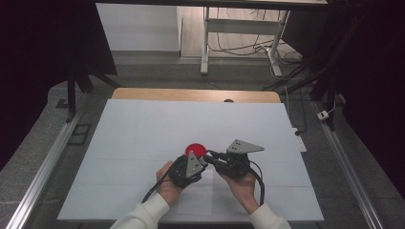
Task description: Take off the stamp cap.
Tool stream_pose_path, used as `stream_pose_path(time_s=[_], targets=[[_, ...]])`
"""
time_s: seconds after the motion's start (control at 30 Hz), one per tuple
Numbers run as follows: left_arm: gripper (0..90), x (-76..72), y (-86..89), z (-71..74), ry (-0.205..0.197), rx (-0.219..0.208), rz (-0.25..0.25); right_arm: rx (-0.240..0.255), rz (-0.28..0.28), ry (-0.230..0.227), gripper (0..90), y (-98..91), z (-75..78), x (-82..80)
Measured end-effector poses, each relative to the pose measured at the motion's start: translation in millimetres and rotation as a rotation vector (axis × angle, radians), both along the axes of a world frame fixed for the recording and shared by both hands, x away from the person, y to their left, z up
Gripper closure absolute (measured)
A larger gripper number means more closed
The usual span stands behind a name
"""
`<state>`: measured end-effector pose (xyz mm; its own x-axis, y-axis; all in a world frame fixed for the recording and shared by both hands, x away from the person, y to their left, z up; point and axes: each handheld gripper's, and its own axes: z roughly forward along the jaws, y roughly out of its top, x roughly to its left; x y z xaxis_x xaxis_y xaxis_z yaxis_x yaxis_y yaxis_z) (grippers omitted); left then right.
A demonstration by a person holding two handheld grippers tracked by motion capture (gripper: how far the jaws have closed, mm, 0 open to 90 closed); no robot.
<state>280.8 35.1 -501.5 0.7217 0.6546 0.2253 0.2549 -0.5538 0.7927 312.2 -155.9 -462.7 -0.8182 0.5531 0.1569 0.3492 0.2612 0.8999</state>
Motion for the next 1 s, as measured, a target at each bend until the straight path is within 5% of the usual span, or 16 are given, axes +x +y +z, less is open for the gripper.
stream_pose_path(time_s=[1.0], targets=[[65.1, 1.1, 1.5, -2.7, 0.026, -0.008, -0.008, -0.02, -0.009, -0.004, 75.5, 3.2, -1.5, -2.0]])
